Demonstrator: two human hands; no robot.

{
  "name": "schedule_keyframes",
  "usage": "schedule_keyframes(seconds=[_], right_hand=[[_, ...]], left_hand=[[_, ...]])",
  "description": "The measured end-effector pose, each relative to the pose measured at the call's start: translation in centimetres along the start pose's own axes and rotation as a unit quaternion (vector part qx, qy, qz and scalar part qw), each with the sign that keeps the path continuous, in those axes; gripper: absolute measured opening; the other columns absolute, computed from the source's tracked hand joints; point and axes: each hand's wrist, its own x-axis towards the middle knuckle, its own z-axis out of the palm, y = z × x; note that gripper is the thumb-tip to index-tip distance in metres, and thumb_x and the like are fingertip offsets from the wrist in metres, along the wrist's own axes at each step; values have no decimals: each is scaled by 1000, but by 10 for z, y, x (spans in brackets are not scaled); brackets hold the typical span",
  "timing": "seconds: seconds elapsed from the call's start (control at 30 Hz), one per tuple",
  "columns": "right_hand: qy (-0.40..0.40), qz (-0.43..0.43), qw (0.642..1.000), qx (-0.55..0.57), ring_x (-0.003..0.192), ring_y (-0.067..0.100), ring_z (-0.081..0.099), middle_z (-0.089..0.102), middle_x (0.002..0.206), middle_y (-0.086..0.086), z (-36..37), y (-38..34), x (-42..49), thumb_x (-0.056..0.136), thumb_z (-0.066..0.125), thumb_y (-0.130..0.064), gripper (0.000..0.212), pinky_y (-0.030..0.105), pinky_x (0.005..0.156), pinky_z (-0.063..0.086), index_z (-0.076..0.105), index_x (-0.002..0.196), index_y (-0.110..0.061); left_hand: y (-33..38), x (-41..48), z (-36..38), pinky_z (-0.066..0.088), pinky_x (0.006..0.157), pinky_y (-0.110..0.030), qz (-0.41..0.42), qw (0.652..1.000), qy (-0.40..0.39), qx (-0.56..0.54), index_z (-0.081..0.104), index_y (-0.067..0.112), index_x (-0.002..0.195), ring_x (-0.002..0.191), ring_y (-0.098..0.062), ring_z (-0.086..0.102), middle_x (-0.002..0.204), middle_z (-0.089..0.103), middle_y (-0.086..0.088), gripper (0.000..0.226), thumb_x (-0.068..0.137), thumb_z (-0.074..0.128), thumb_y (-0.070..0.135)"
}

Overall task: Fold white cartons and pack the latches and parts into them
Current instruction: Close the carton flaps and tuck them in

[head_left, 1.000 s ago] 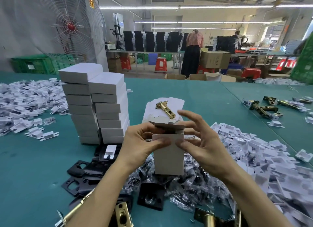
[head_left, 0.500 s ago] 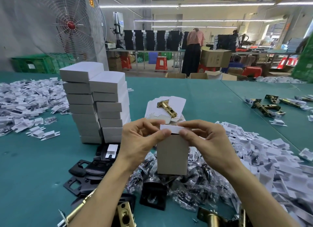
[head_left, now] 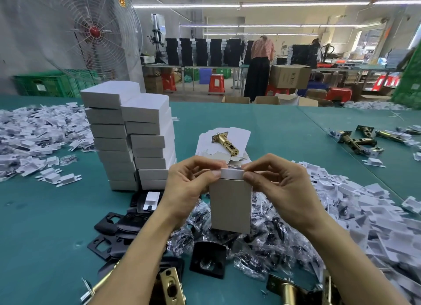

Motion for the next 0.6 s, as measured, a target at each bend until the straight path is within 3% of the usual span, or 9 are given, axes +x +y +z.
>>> schedule_keyframes(seconds=[0.3,0.47,0.6], right_hand=[[-61,10,998,-19,91,14,73,77,98,-6,-5,0,-1,76,70,-33,24,35,82,61,75,100,-29],[-33,22,999,-24,81,12,71,75,91,-9,-3,1,0,87,73,-18,11,29,73,59,74,94,-26],[-41,18,997,-61,84,11,70,73,94,-15,-2,0,0,89,71,-16,15,31,76,59,73,97,-29]], left_hand=[[2,1,-4,59,73,-31,-35,999,-8,-39,75,19,69,101,-29,70,106,74,-16,23,78,73,-3],[0,1,-1,57,74,-25,19,999,3,27,78,24,81,96,-20,72,103,76,-8,11,77,73,16],[-2,1,-3,56,76,-24,25,999,2,35,78,20,78,97,-21,72,101,77,-11,27,85,69,-4]])
